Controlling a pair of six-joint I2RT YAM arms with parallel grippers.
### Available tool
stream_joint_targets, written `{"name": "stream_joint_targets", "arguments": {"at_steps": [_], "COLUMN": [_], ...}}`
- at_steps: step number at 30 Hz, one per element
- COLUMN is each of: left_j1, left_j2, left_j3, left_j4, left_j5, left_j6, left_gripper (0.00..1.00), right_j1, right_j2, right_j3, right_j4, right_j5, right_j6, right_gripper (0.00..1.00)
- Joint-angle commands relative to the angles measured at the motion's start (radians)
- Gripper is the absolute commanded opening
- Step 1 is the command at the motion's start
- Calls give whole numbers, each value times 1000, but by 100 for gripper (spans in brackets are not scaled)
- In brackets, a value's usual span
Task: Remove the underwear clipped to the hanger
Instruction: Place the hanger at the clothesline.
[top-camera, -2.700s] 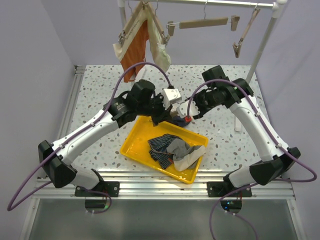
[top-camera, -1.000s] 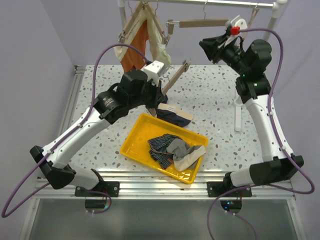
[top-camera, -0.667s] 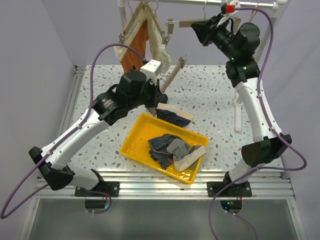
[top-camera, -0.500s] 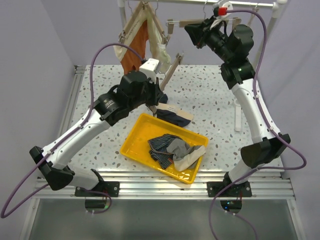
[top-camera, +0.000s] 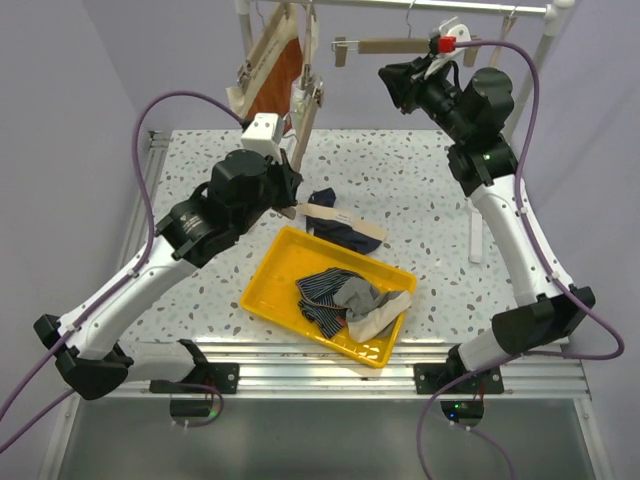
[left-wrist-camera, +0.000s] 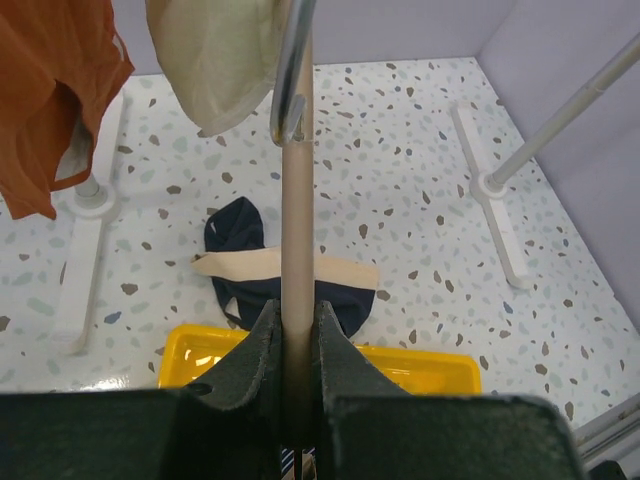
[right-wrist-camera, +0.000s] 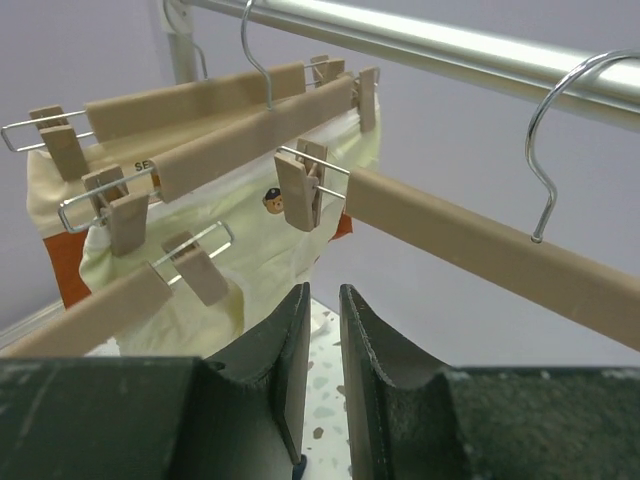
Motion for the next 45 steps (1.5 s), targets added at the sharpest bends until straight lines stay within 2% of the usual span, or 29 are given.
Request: {"name": "stream_joint_targets", "arguments": {"at_steps": [1,4,9,19,26,32,36,45], "left_j1": [-2,-6,-25,-28,-28,-26,-26,12], "left_j2": [-61,-48,-28,-44,-33,-24,-15,-1], "left_j3": [-8,-1,2,4,21,44,61,101], "left_j4": [42,46,46,40,30,25,22,19], "left_j5": [-28,19,19,-17,-33,-33,-33,-16], "left_j6": [-24,-24,-29,-20,25,91,121,201], "left_gripper": [0,0,0,0,0,0,0,0], "right_j1": [-2,-1,12,65,72,73,73,55], "right_j2": [-40,-31,2,231,348,319,228,109], "right_j3": [-8,1,58,392,575,546,429,290], "right_j4": [23,30,31,-46,-155,-210,-203,-246], "right_j5": [-13,-37,-51,114,153,144,119,105], "right_j6": [-19,-21,-18,-53,-76,-130,-169,-212], "right_gripper": [23,23,22,20,21,20,20,15]}}
